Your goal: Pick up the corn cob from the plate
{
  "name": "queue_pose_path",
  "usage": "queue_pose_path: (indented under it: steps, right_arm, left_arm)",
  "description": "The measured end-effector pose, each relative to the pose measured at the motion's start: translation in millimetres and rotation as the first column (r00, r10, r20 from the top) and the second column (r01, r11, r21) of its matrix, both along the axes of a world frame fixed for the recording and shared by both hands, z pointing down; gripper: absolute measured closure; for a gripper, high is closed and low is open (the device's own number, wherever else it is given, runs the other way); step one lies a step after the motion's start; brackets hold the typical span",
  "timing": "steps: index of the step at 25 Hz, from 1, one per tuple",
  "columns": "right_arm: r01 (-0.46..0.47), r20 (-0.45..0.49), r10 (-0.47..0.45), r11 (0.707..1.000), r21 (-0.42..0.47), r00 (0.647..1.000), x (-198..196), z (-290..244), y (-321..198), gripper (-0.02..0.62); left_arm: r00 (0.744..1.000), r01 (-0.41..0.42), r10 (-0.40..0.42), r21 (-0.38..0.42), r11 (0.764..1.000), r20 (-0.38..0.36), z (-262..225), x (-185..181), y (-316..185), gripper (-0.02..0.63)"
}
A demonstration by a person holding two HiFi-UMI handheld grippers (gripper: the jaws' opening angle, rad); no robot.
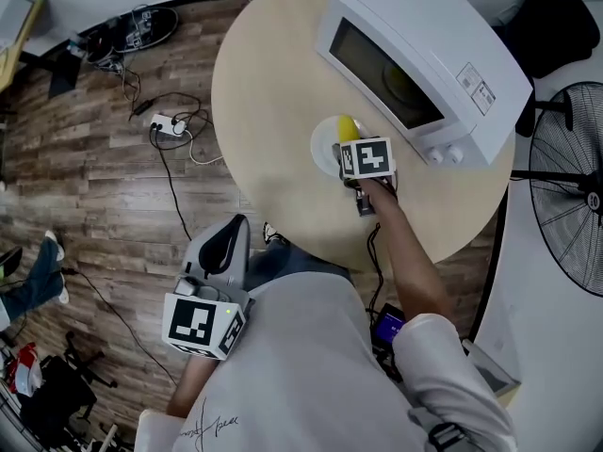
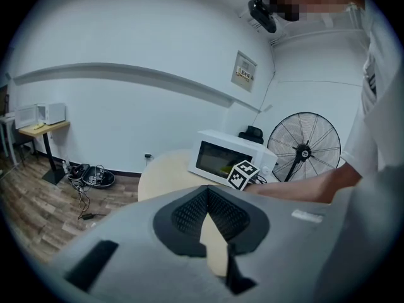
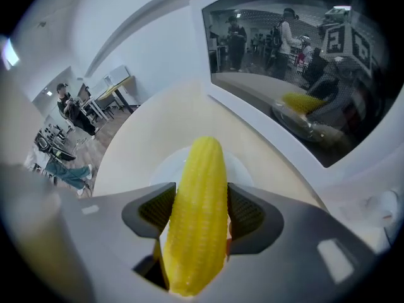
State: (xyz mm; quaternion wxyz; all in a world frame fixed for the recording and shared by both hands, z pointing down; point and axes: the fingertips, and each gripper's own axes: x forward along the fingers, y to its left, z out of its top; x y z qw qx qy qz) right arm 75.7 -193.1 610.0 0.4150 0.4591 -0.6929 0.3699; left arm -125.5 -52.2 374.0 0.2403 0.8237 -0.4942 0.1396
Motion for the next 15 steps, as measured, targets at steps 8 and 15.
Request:
queue_pose_path:
  steps: [8, 15]
  right_arm:
    - [0.0, 0.01, -0.001, 1.0, 0.024, 1.0, 0.9, -12.6, 5.6, 0.328]
    - [-0.006, 0.027, 0.005, 0.999, 0.044, 1.0, 5.2, -20.9, 14.1, 0.328]
  left_arm:
    - [1.0, -0.006, 0.006, 0.005, 1.0, -0.006, -1.5, 1.3, 5.3, 0.606]
    - [0.999, -0.007, 0.008, 0.017, 1.0, -0.034, -6.0, 4.7, 7.4, 0.606]
